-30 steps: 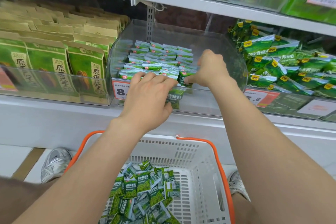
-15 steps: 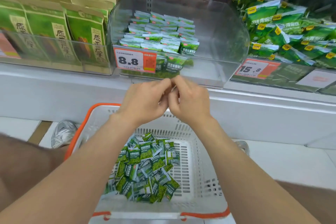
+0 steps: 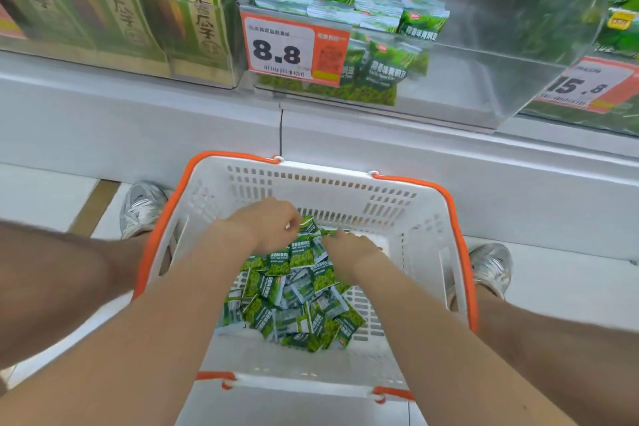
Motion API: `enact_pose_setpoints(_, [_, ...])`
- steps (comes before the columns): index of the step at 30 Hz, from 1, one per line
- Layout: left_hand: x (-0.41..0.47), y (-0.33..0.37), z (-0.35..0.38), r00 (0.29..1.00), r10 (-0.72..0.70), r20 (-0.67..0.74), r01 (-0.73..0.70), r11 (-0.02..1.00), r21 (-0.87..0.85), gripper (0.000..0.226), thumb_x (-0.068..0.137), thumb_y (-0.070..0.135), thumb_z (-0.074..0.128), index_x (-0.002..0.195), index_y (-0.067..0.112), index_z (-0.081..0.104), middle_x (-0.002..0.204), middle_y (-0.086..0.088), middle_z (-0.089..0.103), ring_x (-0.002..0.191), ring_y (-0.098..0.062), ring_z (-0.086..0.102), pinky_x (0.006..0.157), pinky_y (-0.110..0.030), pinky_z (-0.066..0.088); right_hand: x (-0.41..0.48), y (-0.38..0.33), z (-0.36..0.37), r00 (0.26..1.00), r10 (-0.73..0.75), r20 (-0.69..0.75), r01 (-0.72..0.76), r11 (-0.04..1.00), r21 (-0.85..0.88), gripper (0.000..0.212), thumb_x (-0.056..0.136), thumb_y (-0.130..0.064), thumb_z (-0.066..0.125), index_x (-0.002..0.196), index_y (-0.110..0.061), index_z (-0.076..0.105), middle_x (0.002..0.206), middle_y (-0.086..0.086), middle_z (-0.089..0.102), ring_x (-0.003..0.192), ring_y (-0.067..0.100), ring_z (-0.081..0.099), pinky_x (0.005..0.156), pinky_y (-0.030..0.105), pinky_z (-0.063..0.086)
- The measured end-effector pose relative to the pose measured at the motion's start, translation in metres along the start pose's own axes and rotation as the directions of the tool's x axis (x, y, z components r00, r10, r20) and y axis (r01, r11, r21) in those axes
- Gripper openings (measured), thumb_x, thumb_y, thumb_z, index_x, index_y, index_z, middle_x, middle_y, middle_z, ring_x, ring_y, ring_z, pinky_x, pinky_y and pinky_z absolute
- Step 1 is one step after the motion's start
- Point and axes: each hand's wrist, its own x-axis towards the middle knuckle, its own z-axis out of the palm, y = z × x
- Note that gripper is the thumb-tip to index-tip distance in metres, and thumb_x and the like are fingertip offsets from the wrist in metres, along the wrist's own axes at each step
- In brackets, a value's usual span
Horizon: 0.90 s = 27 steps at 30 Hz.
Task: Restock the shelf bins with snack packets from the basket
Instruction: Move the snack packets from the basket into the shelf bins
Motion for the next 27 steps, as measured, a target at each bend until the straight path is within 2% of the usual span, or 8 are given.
enact_pose_setpoints(3, [0.007,-0.014,0.012,0.998,-0.042,0.055,0.042,0.999,0.007,0.022,0.105,0.029,0.05,0.104,0.022,0.071,0.109,0.001,0.071,0.096,-0.021,0.066,0.087,-0.036,0.053,0.017,-0.022,0.012,0.99,-0.127,-0.062,0.118,0.984,-0.131,0.072,0.093,-0.004,0.067,0.155,-0.016,0.033,0.159,0.018,0.03,0.14,0.038,0.041,0.105,0.053,0.046])
enact_pose_setpoints(7, [0.013,-0.028,0.026,0.989,-0.084,0.125,0.084,0.996,-0.001,0.025,0.105,0.026,0.05,0.096,0.018,0.072,0.093,-0.004,0.072,0.084,-0.025,0.068,0.083,-0.043,0.058,0.033,-0.04,0.018,0.984,-0.175,0.033,0.178,0.968,-0.179,0.093,0.097,-0.005,0.063,0.165,-0.036,0.007,0.173,0.013,-0.007,0.155,0.04,0.017,0.119,0.058,0.031])
enact_pose_setpoints(9, [0.014,-0.032,0.031,0.986,-0.092,0.137,0.096,0.995,-0.02,0.026,0.103,0.023,0.049,0.088,0.02,0.069,0.087,-0.004,0.069,0.08,-0.026,0.067,0.081,-0.044,0.059,0.037,-0.044,0.02,0.988,-0.148,0.037,0.153,0.961,-0.231,0.091,0.098,-0.01,0.064,0.165,-0.037,0.008,0.171,0.016,0.004,0.154,0.043,0.015,0.12,0.057,0.027])
enact_pose_setpoints(13, [0.014,-0.035,0.035,0.986,-0.111,0.126,0.117,0.992,-0.046,0.024,0.101,0.021,0.049,0.092,0.019,0.072,0.091,-0.004,0.068,0.082,-0.024,0.065,0.082,-0.044,0.058,0.043,-0.051,0.015,0.985,-0.14,-0.101,0.106,0.951,-0.291,0.071,0.095,-0.012,0.064,0.156,-0.021,0.03,0.146,0.019,0.043,0.134,0.04,0.037,0.111,0.048,0.034])
enact_pose_setpoints(17, [0.011,-0.033,0.035,0.987,-0.113,0.116,0.127,0.985,-0.115,0.025,0.098,0.021,0.049,0.096,0.015,0.073,0.094,-0.008,0.072,0.086,-0.029,0.069,0.082,-0.048,0.06,0.046,-0.055,0.011,0.991,-0.059,-0.117,0.038,0.984,-0.171,0.068,0.091,-0.011,0.069,0.148,-0.009,0.032,0.139,0.019,0.049,0.128,0.036,0.047,0.109,0.043,0.038])
enact_pose_setpoints(21, [0.01,-0.033,0.031,0.991,-0.101,0.09,0.112,0.985,-0.13,0.023,0.097,0.02,0.049,0.088,0.016,0.069,0.089,-0.005,0.069,0.082,-0.027,0.066,0.08,-0.044,0.059,0.049,-0.06,0.001,0.992,-0.102,-0.076,0.081,0.967,-0.243,0.062,0.09,-0.012,0.069,0.144,-0.006,0.039,0.134,0.018,0.053,0.123,0.036,0.052,0.105,0.044,0.041])
enact_pose_setpoints(24, [0.009,-0.033,0.023,0.992,-0.111,0.066,0.119,0.984,-0.131,0.022,0.099,0.02,0.05,0.085,0.018,0.066,0.09,-0.006,0.067,0.082,-0.027,0.065,0.078,-0.04,0.057,0.047,-0.063,-0.018,0.989,-0.139,0.045,0.143,0.985,-0.094,0.038,0.092,0.002,0.065,0.127,-0.007,0.054,0.119,0.014,0.056,0.1,0.03,0.063,0.081,0.039,0.052])
enact_pose_setpoints(27, [0.009,-0.032,0.009,0.993,-0.111,0.035,0.115,0.983,-0.142,0.021,0.1,0.019,0.052,0.094,0.016,0.071,0.097,-0.008,0.069,0.087,-0.029,0.067,0.08,-0.041,0.057,0.044,-0.059,-0.039,0.985,-0.162,0.065,0.159,0.986,0.051,0.018,0.093,0.0,0.062,0.089,-0.011,0.049,0.09,0.007,0.054,0.075,0.024,0.057,0.059,0.034,0.046])
